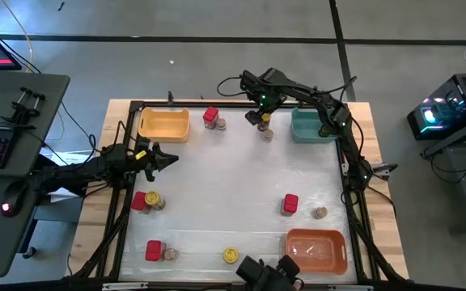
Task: Sort spices by type
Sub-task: Put the top yellow seasoning bottle into the green bin
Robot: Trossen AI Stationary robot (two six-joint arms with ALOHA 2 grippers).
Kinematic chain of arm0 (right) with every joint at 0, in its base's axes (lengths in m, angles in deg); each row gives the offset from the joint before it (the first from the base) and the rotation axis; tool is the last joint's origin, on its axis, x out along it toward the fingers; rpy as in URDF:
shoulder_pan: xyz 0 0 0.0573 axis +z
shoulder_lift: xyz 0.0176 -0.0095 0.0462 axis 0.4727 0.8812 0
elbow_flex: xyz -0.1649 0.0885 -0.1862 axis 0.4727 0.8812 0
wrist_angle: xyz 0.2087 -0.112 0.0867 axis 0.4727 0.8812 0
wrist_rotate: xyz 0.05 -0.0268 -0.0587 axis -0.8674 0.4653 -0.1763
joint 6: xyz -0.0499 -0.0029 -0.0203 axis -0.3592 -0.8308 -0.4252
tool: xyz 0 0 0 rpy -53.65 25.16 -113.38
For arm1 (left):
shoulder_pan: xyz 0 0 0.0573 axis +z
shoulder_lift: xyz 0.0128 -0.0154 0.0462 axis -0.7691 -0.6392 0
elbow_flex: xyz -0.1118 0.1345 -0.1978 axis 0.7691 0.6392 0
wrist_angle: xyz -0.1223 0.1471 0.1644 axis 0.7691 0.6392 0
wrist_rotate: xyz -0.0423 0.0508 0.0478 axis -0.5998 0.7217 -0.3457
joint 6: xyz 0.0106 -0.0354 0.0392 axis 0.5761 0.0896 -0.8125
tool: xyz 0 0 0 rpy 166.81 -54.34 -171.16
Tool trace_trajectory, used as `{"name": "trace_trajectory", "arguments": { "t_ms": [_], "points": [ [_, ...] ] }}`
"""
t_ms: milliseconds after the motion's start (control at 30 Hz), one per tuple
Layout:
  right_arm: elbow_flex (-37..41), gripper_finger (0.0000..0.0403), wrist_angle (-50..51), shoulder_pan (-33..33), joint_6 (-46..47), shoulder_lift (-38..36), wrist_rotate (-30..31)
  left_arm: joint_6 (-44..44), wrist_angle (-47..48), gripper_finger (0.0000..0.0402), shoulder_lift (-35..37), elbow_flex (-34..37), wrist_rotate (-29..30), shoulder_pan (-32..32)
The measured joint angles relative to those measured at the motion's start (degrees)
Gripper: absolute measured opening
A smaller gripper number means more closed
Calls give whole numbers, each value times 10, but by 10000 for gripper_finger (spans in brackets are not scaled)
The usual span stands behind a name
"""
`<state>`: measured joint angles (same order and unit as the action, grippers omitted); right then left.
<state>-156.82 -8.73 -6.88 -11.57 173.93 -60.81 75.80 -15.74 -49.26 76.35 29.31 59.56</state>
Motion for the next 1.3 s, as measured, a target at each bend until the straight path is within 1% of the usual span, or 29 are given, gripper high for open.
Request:
{"name": "trace_trajectory", "arguments": {
  "t_ms": [133,200,267,400,433,567,667,733,833,867,933,1033,1200,1300],
  "points": [
    [0,325,1,-2,-1,4,-1,0,0,0,0,0,0,0],
    [0,314,-1,-2,-5,6,-1,0,0,0,0,0,0,0],
    [0,292,0,-2,-6,5,-1,0,0,0,0,0,0,0],
    [0,224,16,-2,-20,5,-1,0,0,0,0,0,0,0],
    [0,215,16,-2,-22,5,-2,0,0,0,0,0,0,0],
    [-14,215,30,-2,-47,5,-6,0,0,0,0,0,0,0],
    [-44,215,52,-5,-72,5,1,0,0,0,0,0,0,0],
    [-81,215,77,-6,-80,5,17,0,0,0,0,0,0,0],
    [-157,215,125,-12,-92,2,50,0,0,0,0,0,0,0],
    [-169,215,126,-14,-95,-3,59,0,0,0,0,0,0,0],
    [-142,215,112,-21,-95,-45,59,0,0,0,0,0,0,0],
    [-104,215,132,-32,-77,-99,70,0,0,0,0,0,0,0],
    [8,215,125,-57,-22,-200,77,0,0,0,0,0,0,0],
    [107,215,127,-75,7,-258,80,0,0,0,0,0,-1,0]
  ]
}}
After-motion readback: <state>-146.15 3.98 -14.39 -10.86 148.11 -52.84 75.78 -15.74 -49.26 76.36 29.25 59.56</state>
